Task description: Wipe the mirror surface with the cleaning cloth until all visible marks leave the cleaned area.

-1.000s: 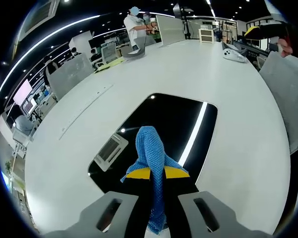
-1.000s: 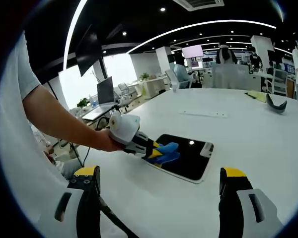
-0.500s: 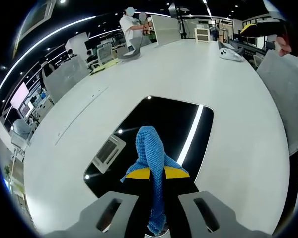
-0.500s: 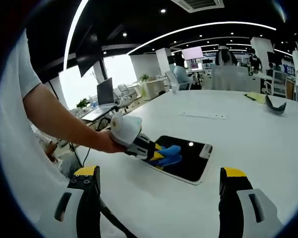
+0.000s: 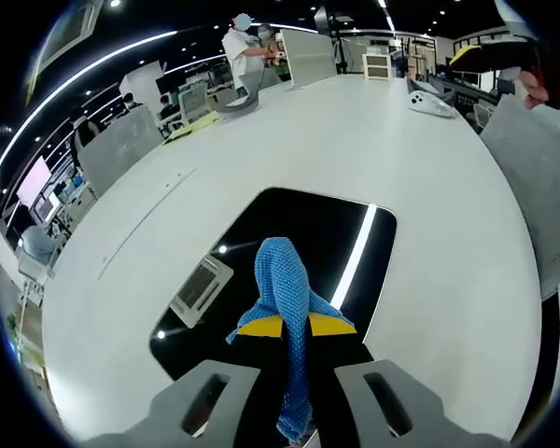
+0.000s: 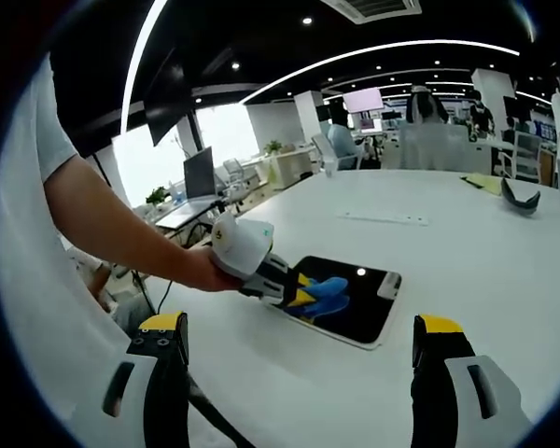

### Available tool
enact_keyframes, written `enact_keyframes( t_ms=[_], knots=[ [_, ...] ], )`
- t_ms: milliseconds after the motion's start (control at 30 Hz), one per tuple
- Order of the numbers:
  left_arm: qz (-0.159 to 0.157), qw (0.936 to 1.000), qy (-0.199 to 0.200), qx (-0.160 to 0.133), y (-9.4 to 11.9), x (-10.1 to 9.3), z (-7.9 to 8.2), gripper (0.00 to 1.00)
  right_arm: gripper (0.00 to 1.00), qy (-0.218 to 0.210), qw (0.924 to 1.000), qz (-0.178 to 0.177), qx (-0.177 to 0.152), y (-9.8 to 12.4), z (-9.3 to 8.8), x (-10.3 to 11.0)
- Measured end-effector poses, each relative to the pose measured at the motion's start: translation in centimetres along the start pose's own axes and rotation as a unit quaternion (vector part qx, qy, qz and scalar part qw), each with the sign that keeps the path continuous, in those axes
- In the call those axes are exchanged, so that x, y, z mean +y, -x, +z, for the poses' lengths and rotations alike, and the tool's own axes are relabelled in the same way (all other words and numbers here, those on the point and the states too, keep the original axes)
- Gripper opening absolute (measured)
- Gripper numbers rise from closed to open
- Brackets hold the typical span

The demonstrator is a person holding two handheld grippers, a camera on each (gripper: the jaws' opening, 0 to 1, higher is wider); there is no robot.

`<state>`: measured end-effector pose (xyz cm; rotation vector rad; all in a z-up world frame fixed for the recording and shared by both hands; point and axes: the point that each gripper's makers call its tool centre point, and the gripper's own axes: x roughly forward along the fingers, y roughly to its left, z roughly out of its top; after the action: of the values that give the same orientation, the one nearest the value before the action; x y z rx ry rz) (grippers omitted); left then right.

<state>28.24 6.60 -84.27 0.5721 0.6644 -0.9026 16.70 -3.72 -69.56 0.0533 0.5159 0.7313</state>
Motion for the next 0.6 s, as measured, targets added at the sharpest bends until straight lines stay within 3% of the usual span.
enact_keyframes(
  t_ms=[600],
  knots=[
    [-0.012,0.9999,-0.009,-0.002,-0.66,-1.01,1.04,0.05,1.00,-0.003,1.0000,0.005,-0.005,-0.23,0.24,0.20]
  ],
)
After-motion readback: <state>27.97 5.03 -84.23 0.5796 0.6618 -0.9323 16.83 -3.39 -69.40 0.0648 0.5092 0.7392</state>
